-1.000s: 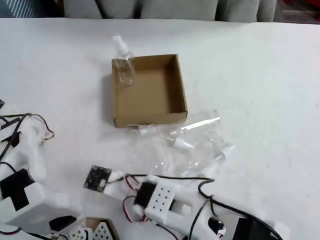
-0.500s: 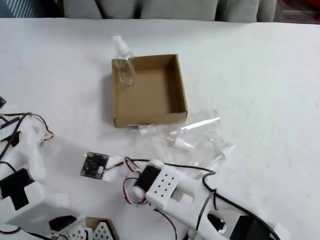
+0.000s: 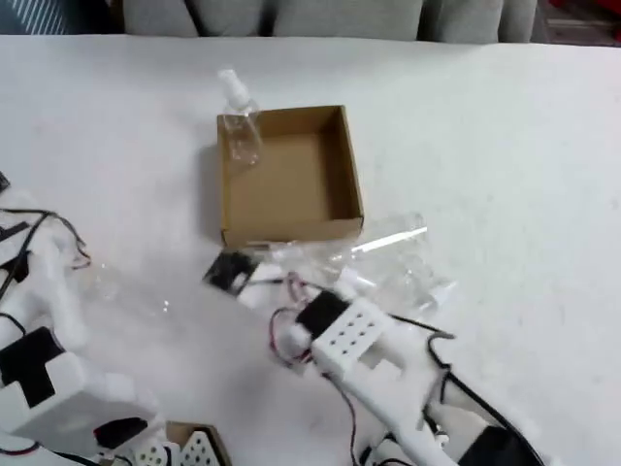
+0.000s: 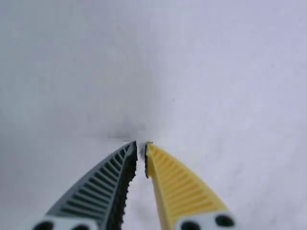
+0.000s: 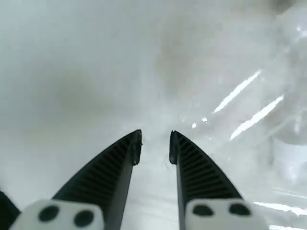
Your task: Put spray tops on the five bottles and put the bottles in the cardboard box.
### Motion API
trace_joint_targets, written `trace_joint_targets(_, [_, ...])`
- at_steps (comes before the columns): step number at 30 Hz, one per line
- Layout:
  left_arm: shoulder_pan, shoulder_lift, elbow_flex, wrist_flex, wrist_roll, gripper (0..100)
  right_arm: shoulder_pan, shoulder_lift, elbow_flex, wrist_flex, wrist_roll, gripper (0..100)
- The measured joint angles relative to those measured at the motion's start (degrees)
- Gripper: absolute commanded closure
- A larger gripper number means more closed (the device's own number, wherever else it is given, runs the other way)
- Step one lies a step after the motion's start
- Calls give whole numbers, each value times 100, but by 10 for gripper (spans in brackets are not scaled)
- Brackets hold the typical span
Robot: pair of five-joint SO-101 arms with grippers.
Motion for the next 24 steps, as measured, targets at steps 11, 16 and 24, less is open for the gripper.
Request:
trace_joint_targets(11, [193, -1776, -730, 862, -2813, 945, 1785, -1327, 686, 9, 0, 947])
trace_joint_targets(16, [809, -2541, -730, 1802, -5354, 945, 2532, -1811, 1055, 9, 0, 947])
trace_joint_targets(24, [1327, -2752, -730, 3147, -8668, 804, 3446, -2092, 1204, 9, 0, 947])
